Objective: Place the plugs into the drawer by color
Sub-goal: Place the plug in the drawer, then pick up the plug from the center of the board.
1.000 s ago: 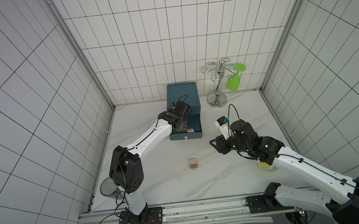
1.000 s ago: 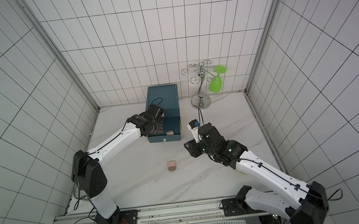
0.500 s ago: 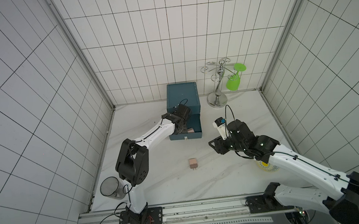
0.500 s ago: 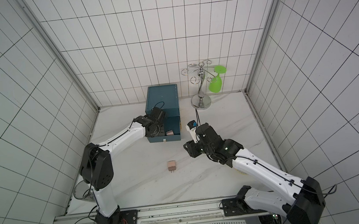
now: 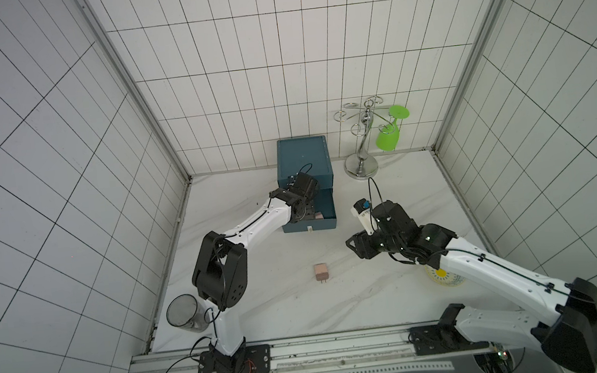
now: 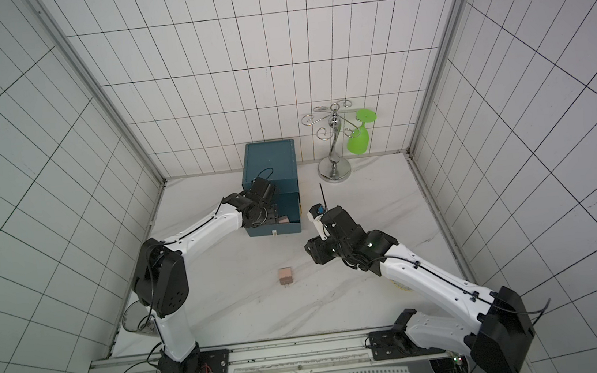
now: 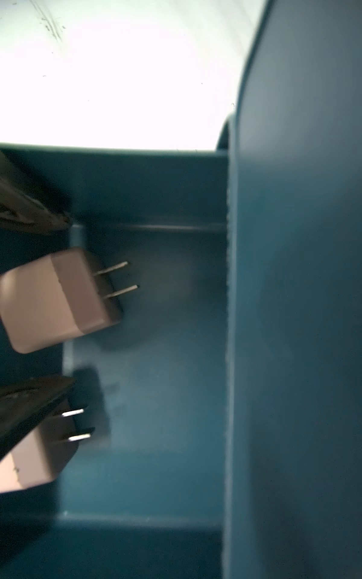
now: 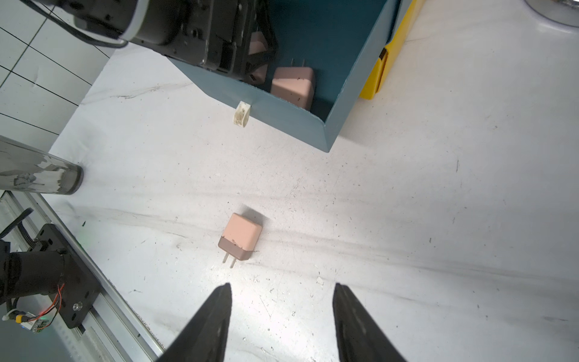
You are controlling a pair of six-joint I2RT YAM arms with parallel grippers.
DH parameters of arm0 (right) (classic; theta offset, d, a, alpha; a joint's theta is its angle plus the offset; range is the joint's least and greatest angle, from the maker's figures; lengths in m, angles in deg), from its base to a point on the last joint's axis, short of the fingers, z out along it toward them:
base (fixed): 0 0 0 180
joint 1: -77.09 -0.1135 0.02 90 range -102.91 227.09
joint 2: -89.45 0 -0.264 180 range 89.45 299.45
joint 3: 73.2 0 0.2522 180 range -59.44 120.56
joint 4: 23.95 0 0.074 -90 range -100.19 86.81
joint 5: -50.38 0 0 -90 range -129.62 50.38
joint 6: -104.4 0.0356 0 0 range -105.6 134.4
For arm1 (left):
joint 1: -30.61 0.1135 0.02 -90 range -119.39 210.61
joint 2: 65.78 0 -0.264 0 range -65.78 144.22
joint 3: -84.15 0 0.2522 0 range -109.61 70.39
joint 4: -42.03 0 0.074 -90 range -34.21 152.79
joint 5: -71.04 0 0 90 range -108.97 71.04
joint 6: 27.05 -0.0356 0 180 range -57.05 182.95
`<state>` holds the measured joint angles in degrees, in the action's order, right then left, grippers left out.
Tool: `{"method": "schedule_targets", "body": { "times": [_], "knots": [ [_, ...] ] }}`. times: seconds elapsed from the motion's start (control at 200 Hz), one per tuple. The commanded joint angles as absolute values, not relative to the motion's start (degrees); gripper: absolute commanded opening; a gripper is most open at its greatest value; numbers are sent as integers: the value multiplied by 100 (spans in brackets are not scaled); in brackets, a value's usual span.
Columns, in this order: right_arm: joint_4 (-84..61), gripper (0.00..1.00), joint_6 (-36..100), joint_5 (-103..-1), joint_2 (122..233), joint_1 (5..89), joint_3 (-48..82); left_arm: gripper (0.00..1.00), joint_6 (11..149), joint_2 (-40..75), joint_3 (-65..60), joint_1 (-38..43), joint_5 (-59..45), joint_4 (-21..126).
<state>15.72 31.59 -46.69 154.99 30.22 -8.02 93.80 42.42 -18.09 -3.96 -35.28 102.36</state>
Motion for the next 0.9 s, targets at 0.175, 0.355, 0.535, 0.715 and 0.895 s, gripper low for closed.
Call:
{"method": "schedule_targets", "body": {
  "times": [0.175,0.355,0.535,0.715,0.895],
  "knots": [
    [2006,57,3206,-4977,16049,2612,-367,74,9659,2306,-1104,-547,-3005,9785],
    [2063,68,4316,-3746,16555,1432,-293,75,9674,498,731,-469,-2184,8332],
    [1303,73,4736,-3399,17589,1286,-217,88,9659,-285,1289,-404,-2980,8427],
    [874,81,4703,-3735,18646,1267,241,90,9606,-396,1598,-356,-2950,8374],
    [808,81,4803,-3668,19229,1258,513,90,9608,-98,1613,-261,-2816,8396]
  ]
}}
